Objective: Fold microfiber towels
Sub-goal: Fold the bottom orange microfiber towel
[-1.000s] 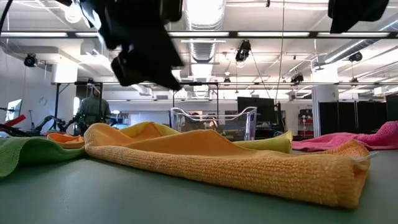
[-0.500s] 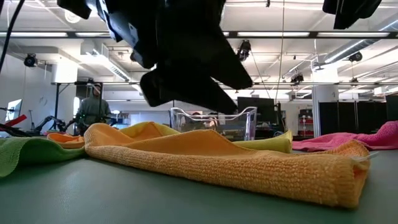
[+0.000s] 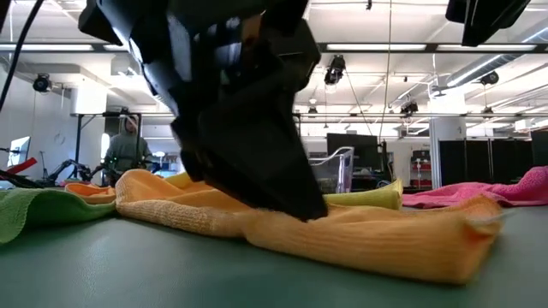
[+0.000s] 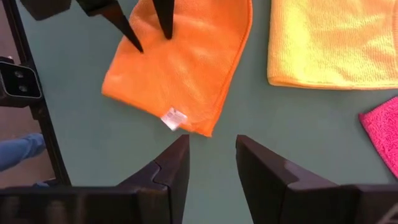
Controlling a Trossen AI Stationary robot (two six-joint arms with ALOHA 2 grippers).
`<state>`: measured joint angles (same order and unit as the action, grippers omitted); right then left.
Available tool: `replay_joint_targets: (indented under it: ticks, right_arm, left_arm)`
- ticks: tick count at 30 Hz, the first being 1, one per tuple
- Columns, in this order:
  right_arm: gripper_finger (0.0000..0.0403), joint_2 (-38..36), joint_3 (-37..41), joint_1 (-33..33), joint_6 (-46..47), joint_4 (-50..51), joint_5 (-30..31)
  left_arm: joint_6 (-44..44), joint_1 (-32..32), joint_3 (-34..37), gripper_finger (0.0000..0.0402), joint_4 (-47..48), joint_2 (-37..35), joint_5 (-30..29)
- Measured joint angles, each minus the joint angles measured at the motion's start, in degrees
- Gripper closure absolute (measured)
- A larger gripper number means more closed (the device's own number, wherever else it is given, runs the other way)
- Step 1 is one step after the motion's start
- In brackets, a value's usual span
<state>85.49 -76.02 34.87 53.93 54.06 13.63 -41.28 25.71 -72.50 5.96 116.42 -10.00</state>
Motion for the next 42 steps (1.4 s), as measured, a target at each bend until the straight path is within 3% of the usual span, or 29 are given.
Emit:
replay_joint_targets:
  ticks: [8, 14, 22, 27, 34, 42]
  right_arm:
    - [0.0280, 0.0, 0.1, 0.0, 0.0, -0.1, 0.0]
    - [0.0280, 0.0, 0.1, 0.0, 0.0, -0.2, 0.1]
    - [0.0280, 0.0, 0.2, 0.0, -1.7, -0.2, 0.1]
    - [0.0276, 0.0, 0.2, 0.0, -5.5, -0.4, 0.0]
    - [0.0252, 0.0, 0.4, 0.0, -15.2, -2.1, -0.1]
    - [0.0247, 1.8, 2.6, 0.0, -36.0, -16.8, -0.2]
  left_arm:
    - [0.3, 0.5, 0.3, 0.0231, 5.6, -0.5, 2.4]
    - [2.9, 1.5, 0.1, 0.0231, 14.7, -1.9, 7.5]
    - [7.1, 2.3, 0.6, 0.0231, 24.9, -5.9, 9.2]
    - [7.1, 2.6, 0.3, 0.0231, 25.9, -8.8, 9.5]
    - [7.0, 6.4, -0.1, 0.0231, 25.1, -12.8, 9.0]
    - [-0.8, 14.2, -0.2, 0.0231, 24.6, -13.2, 5.6]
